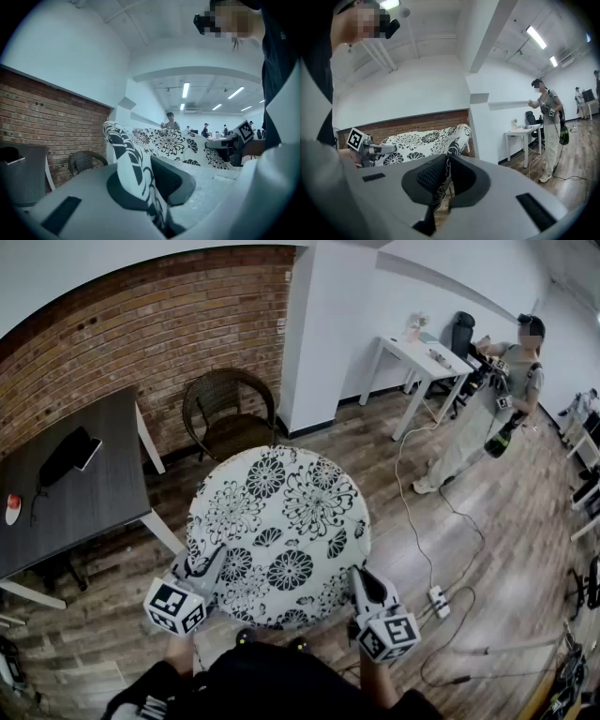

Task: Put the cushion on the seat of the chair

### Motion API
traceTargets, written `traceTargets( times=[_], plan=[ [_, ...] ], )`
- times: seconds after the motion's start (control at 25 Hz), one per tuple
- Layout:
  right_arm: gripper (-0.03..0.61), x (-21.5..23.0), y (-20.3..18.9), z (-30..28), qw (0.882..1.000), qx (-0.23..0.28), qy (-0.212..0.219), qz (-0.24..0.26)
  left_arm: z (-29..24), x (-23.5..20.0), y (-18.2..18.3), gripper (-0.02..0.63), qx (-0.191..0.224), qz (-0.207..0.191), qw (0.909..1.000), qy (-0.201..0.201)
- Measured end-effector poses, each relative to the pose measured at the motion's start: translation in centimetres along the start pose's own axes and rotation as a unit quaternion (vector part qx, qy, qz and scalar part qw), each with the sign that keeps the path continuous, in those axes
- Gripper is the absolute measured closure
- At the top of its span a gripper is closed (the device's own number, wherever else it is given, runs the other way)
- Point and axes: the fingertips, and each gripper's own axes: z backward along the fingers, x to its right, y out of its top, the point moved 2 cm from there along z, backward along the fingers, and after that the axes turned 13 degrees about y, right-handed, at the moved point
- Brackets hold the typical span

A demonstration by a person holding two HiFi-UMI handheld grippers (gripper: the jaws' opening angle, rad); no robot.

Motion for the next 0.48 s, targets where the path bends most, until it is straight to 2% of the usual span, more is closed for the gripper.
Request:
traceTargets(
  times=[0.48],
  plan=[
    [0.561, -0.08, -0.26, 0.12, 1.000, -0.003, -0.008, -0.005, -0.25, 0.08, -0.23, 0.601, -0.013, -0.002, 0.9999, -0.009]
  ],
)
